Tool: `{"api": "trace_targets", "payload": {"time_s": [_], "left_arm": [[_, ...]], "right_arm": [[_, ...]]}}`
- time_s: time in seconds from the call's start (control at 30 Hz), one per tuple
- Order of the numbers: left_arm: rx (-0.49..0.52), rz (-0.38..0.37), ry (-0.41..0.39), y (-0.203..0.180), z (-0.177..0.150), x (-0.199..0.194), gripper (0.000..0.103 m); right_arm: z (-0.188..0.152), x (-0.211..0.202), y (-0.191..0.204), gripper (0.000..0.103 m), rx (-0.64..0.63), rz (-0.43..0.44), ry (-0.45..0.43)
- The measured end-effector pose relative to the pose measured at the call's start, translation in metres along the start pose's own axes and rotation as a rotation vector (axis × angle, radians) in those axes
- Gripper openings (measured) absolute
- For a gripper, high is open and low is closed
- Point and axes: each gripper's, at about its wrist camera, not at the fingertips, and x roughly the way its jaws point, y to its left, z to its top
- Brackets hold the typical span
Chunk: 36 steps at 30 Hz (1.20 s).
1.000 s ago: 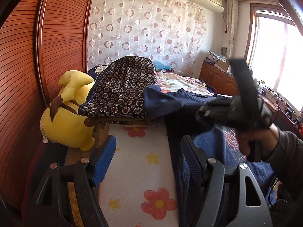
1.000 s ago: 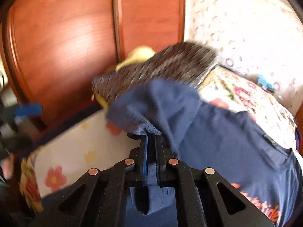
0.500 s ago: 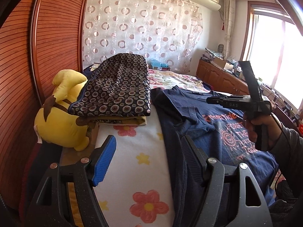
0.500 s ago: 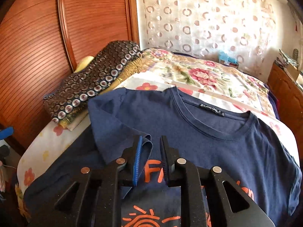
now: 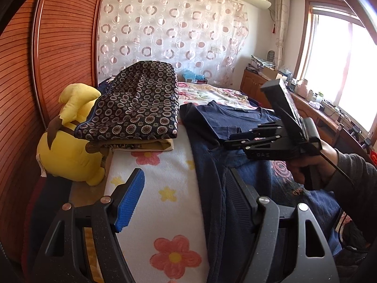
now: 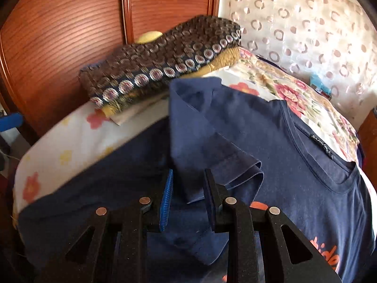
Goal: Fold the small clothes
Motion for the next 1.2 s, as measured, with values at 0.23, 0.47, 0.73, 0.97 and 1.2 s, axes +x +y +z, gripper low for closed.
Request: {"api": "trace_targets", "payload": {"time_s": [0.23,0.47,0.73,0.97,1.2], "left_arm": [[-0.004,-0.008,0.005,-0.001,-0.003,0.0,0.072],[-0.009,-0.008,0.008,0.001,-0.004,0.0,0.072],[0.006,-0.017,0.014,-0.007,-0.004,0.003,0.072],[0.015,-0.022,0.019,-0.017,-0.003,0.007,0.072],[0.026,-0.026,0.03,-0.024,-0.002,0.012,0.072]], "right_arm": [[0.036,-0.006,-0.034,0.003,0.098,-0.123,-0.098],[0.053,-0.012,-0.091,0.003,0.247,-0.301,-0.037],[0.027,-0.026,-0.079,0.022,0.267,-0.216,-0.055],[-0.046,-0.067,-0.031,0.022,0.182,-0.041,-0.073],[-0.076,-0.06,-0.004,0.022,0.072,0.01,-0.036]]}}
